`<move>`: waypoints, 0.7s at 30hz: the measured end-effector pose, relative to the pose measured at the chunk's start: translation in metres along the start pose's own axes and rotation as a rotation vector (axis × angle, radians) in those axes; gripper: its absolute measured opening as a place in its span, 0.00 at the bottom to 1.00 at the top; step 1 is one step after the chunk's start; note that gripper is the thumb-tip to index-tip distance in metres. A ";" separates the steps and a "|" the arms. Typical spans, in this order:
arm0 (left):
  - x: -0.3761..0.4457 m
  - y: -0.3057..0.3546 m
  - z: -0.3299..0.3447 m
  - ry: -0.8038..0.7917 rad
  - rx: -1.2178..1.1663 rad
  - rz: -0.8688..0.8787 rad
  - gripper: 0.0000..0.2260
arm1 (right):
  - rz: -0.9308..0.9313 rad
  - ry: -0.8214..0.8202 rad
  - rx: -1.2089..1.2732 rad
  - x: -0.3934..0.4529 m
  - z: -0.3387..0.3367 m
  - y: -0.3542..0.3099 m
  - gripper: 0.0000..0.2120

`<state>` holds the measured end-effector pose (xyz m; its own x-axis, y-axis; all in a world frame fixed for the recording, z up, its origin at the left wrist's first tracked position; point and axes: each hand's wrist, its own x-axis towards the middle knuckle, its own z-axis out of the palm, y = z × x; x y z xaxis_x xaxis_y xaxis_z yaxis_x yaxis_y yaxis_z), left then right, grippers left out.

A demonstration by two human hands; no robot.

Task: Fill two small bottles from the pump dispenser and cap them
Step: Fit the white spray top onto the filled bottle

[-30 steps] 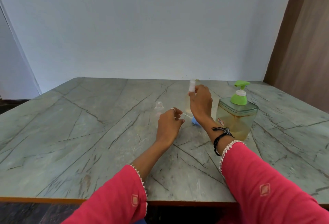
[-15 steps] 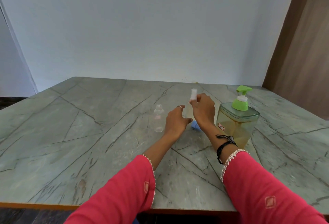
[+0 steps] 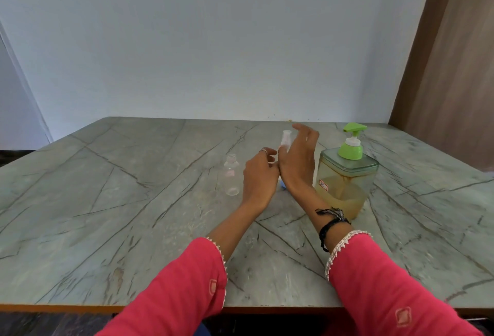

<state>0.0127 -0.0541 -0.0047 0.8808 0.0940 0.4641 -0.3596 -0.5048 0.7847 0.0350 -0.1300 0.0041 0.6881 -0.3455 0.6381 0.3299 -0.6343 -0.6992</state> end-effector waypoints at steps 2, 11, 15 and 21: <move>-0.003 0.006 -0.007 0.058 -0.054 0.018 0.10 | -0.082 0.002 -0.059 -0.006 -0.005 -0.007 0.15; -0.020 0.005 -0.050 0.305 0.125 0.132 0.08 | -0.165 -0.158 0.107 -0.026 -0.007 -0.026 0.05; -0.018 -0.012 -0.063 0.346 0.048 0.006 0.18 | 0.014 -0.324 0.203 -0.031 0.006 -0.029 0.10; -0.014 -0.043 -0.068 0.163 -0.011 -0.219 0.27 | 0.055 -0.495 0.087 -0.034 0.023 -0.025 0.15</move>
<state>-0.0048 0.0243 -0.0166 0.8768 0.3375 0.3425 -0.1703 -0.4481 0.8776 0.0181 -0.0867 -0.0079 0.9230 0.0060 0.3848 0.3226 -0.5571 -0.7652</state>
